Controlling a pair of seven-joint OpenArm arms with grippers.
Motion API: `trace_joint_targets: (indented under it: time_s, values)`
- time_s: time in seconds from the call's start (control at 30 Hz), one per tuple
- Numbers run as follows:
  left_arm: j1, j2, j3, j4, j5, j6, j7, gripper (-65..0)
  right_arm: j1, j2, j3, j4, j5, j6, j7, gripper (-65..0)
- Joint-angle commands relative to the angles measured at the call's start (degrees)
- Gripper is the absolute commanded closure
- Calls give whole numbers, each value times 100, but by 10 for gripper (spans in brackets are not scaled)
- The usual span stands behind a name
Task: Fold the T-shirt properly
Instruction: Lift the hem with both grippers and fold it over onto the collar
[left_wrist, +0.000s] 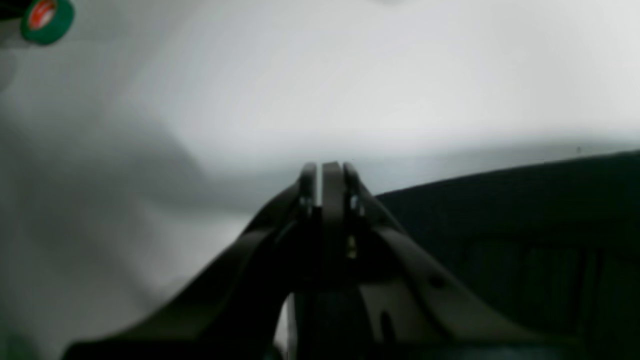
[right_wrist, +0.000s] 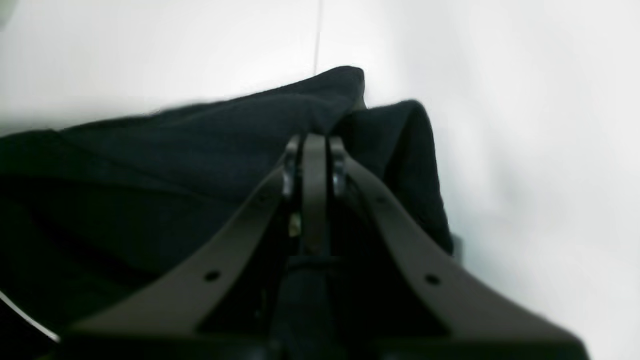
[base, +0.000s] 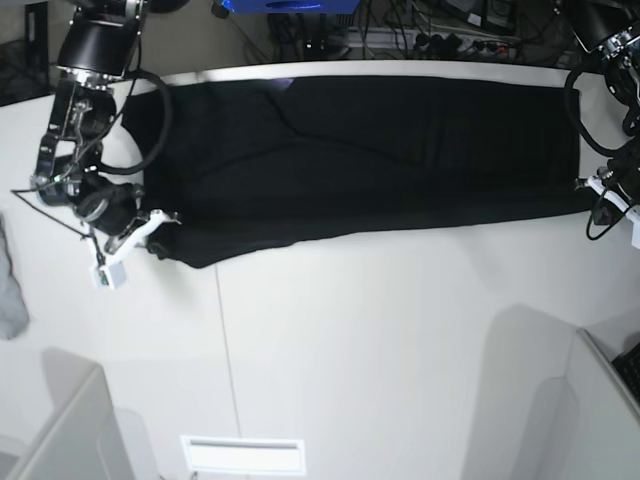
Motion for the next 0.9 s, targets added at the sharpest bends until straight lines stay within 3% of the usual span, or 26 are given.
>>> trace_joint_targets:
  time_s: [0.0, 0.1, 0.53, 0.7, 0.87]
  values:
    - [66, -193, -52, 114, -33, -4, -125, 0, 74, 38, 138, 206, 69, 15, -71, 0]
    - [189, -254, -17, 122, -42, -4, -125, 0, -102, -111, 446, 531, 69, 15, -396, 0]
    - [707, -263, -34, 606, 2, -4, -125, 0, -1069, -393, 674, 1604, 96, 15, -475, 0]
    - [901, -263, -8, 659, 2, -4, -125, 0, -1192, -595, 1334, 1797, 535, 15, -1073, 0]
    - [1164, -263, -52, 694, 11, -4, -125, 0, -1535, -780, 1343, 1823, 641, 15, -1091, 0]
